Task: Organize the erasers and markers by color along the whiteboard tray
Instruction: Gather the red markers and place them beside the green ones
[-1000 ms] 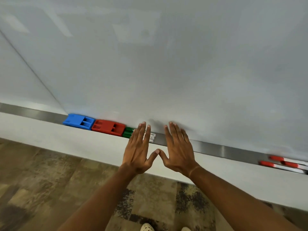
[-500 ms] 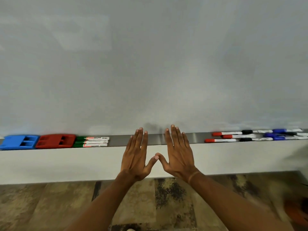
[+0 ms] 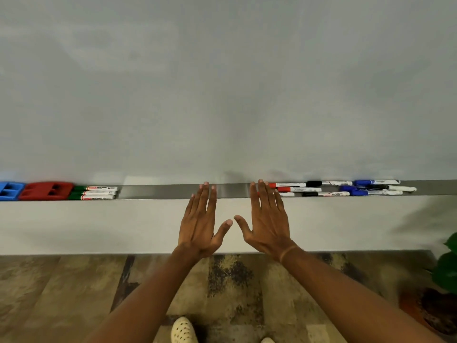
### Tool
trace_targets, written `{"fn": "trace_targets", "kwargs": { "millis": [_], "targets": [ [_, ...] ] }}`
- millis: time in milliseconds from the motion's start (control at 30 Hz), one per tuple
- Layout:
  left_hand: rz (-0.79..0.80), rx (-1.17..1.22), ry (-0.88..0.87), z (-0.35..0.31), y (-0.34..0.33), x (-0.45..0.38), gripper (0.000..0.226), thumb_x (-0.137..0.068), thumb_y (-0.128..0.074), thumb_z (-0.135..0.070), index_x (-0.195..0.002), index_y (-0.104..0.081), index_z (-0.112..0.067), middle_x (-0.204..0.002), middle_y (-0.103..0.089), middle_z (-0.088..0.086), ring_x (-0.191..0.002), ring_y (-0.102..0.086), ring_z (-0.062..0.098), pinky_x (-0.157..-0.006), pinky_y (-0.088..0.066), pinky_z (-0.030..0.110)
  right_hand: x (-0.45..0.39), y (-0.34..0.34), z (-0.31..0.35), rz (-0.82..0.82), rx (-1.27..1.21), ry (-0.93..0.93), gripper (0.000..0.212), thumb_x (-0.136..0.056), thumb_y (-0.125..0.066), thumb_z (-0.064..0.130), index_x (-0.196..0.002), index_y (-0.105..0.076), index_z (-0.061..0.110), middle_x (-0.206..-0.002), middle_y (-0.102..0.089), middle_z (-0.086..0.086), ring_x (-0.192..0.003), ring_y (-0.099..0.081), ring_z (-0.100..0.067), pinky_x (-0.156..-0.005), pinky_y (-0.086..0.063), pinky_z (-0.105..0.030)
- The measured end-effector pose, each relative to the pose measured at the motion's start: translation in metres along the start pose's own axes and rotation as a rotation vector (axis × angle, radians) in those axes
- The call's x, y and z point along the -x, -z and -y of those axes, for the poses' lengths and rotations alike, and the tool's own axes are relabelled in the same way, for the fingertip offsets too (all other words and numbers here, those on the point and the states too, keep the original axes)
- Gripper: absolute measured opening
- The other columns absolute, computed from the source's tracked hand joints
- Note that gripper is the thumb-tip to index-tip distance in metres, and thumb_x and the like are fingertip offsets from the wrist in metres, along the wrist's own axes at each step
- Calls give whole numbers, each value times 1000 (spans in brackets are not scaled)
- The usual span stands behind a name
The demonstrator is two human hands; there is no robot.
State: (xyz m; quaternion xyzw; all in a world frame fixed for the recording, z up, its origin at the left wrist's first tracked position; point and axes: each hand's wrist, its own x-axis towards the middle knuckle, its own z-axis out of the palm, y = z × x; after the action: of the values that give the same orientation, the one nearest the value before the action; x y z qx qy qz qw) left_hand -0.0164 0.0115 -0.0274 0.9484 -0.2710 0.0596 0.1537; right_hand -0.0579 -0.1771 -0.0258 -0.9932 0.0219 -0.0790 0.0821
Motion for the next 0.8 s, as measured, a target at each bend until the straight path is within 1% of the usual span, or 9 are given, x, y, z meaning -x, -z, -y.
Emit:
{"fn": "trace_targets", "kwargs": {
  "millis": [100, 200, 300, 367, 467, 567, 667, 733, 800],
  "targets": [
    [22, -4, 25, -20, -8, 1, 87, -89, -11, -69, -152, 8, -13, -161, 12, 8, -148, 13, 19, -121, 2, 39, 8, 1, -17, 11, -4, -29, 89, -87, -23, 69, -151, 0, 11, -160, -3, -13, -147, 2, -29, -120, -4, -47],
    [31, 5, 40, -34, -17, -5, 86, -89, -10, -70, -152, 11, -15, -161, 15, 6, -148, 16, 17, -121, 4, 37, 11, -1, -32, 18, 4, -59, 88, -87, -19, 69, -151, 0, 12, -160, -3, -11, -147, 3, -26, -120, 1, -43],
    [33, 23, 40, -39, -26, -13, 85, -89, -9, -70, -151, 13, -17, -160, 18, 4, -147, 18, 16, -120, 7, 34, 8, 0, -43, 6, -7, -100, 85, -88, -23, 66, -151, -7, 10, -159, -10, -12, -147, -6, -28, -120, -5, -45],
    [42, 33, 42, -41, -32, -16, 85, -89, -9, -70, -151, 15, -18, -160, 19, 3, -146, 20, 14, -118, 13, 30, 8, 0, -47, -3, -14, -120, 84, -89, -25, 63, -150, -11, 9, -158, -14, -13, -147, -10, -29, -120, -9, -46],
    [47, 53, 39, -43, -38, -22, 84, -89, -10, -69, -152, 12, -18, -160, 18, 2, -145, 22, 12, -114, 19, 25, 3, -1, -52, 12, -11, -138, 81, -90, -27, 61, -150, -12, 9, -158, -15, -13, -147, -10, -29, -120, -7, -44],
    [39, 86, 28, -42, -42, -29, 83, -89, -11, -69, -152, 11, -19, -160, 17, 0, -146, 21, 12, -114, 19, 24, -6, -2, -54, 39, 8, -154, 75, -94, -27, 57, -151, -10, 10, -159, -15, -11, -147, -10, -27, -121, -4, -41],
    [38, 112, 24, -42, -48, -33, 81, -89, -11, -69, -150, 14, -22, -159, 18, -1, -146, 18, 13, -113, 18, 23, -13, -3, -56, 45, 17, -139, 67, -97, -27, 50, -150, -17, 10, -157, -21, -11, -146, -16, -27, -119, -4, -40],
    [42, 118, 32, -44, -52, -35, 81, -88, -9, -69, -149, 16, -23, -159, 19, -1, -146, 18, 13, -113, 18, 23, -16, -4, -59, 45, 8, -124, 62, -98, -30, 45, -149, -23, 9, -155, -28, -11, -145, -22, -29, -119, -8, -40],
    [45, 124, 46, -47, -55, -36, 81, -87, -9, -70, -149, 18, -24, -159, 19, -1, -147, 18, 13, -113, 18, 23, -21, -5, -63, 57, 9, -99, 56, -99, -35, 39, -146, -30, 8, -151, -36, -12, -141, -30, -30, -118, -16, -41]
  ]
}}
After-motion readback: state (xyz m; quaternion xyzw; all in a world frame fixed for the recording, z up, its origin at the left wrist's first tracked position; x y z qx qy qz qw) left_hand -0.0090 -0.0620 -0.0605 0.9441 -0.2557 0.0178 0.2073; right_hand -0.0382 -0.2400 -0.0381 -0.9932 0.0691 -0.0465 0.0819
